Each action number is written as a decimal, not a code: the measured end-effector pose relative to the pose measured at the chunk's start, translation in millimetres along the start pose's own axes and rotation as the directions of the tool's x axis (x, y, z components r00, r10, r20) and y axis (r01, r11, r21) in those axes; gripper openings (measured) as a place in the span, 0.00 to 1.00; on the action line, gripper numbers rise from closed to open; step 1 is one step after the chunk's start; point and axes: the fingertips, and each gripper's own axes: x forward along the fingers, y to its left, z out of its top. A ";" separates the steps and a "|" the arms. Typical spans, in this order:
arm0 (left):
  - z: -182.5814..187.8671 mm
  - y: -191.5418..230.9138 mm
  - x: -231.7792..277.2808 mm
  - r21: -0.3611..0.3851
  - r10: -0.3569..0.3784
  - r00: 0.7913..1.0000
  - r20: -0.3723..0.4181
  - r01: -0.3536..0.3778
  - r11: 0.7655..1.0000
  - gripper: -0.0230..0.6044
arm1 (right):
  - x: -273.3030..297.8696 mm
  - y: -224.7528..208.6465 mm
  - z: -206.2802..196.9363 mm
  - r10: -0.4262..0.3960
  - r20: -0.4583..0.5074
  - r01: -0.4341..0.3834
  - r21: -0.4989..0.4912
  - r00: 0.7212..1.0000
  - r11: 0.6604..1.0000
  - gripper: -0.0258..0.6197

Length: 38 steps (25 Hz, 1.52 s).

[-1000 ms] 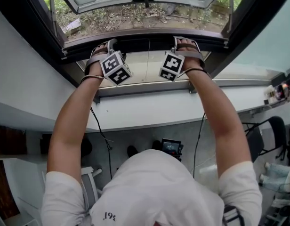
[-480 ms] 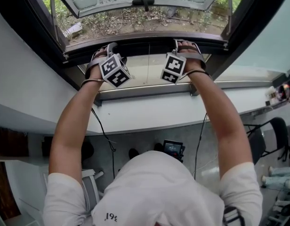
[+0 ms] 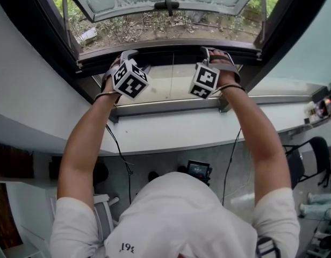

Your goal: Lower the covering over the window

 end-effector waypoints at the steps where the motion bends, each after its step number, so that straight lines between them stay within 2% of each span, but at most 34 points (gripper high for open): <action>1: 2.9 -0.5 -3.0 -0.035 -0.007 1.000 0.019 0.008 0.999 0.44 | -2.3 0.2 0.3 0.006 0.005 -0.006 0.019 1.000 1.000 0.27; 4: 9.5 -2.2 -11.6 -0.101 -0.014 0.998 0.063 0.020 0.995 0.44 | -8.7 -1.0 -0.3 0.021 0.012 -0.022 0.078 1.000 0.997 0.27; 12: 22.5 -8.4 -35.9 -0.174 -0.032 0.989 0.142 0.057 0.983 0.41 | -28.2 -16.0 -3.5 -0.004 -0.002 0.004 0.183 1.000 0.983 0.20; 17: 31.0 -4.4 -57.1 -0.236 -0.027 0.982 0.189 0.073 0.969 0.39 | -45.4 -31.3 -1.1 -0.021 0.006 0.018 0.308 1.000 0.951 0.16; 22: 39.4 -0.1 -76.0 -0.284 -0.008 0.970 0.242 0.079 0.956 0.37 | -66.4 -49.7 3.6 -0.074 0.036 0.053 0.414 0.997 0.909 0.13; 29: 55.2 5.5 -97.4 -0.331 0.028 0.951 0.307 0.079 0.940 0.33 | -86.3 -63.4 10.0 -0.093 0.080 0.043 0.488 0.992 0.872 0.12; 35: 63.1 4.0 -108.6 -0.341 0.036 0.943 0.331 0.084 0.936 0.32 | -94.2 -67.2 7.8 -0.101 0.087 0.043 0.510 0.991 0.859 0.12; 38: 67.1 6.4 -114.7 -0.361 0.048 0.934 0.354 0.089 0.928 0.32 | -97.2 -69.2 3.8 -0.102 0.091 0.036 0.544 0.991 0.838 0.12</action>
